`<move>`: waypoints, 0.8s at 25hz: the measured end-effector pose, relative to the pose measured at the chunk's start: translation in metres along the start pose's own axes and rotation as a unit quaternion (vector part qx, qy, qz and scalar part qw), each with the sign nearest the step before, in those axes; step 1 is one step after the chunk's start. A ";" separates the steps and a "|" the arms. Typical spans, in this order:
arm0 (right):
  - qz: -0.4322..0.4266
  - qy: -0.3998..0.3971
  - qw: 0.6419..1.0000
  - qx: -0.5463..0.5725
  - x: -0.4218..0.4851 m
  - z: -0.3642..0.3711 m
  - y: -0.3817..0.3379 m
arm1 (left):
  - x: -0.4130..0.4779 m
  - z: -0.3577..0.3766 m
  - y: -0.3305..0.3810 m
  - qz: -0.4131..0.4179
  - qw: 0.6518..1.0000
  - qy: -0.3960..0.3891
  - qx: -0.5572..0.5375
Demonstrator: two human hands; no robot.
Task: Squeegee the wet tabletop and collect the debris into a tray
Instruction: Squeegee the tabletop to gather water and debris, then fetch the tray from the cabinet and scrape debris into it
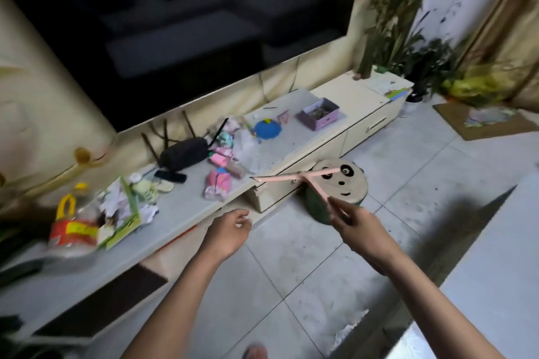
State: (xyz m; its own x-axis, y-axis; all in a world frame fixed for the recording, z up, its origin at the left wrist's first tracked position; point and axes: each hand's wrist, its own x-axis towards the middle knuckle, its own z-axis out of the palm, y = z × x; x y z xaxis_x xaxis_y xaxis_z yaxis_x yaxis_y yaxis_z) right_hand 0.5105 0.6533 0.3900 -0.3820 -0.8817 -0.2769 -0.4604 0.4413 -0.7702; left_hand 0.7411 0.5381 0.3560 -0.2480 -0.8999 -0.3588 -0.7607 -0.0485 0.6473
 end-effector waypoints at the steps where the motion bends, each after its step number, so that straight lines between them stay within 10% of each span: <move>1: 0.007 0.021 1.000 0.001 0.021 -0.007 -0.004 | 0.029 -0.004 0.011 0.009 1.000 -0.012 -0.003; 20: 0.148 0.152 0.975 0.072 0.376 -0.112 -0.025 | 0.483 0.046 0.210 -0.052 0.974 -0.201 -0.090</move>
State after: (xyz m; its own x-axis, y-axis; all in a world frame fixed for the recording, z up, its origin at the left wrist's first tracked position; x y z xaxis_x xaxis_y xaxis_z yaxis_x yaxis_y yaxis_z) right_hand 0.2888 0.3296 0.3700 -0.7110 -0.6194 -0.3329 -0.1858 0.6220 -0.7606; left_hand 0.4337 0.1130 0.2877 -0.4183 -0.6448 -0.6398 -0.6854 -0.2382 0.6882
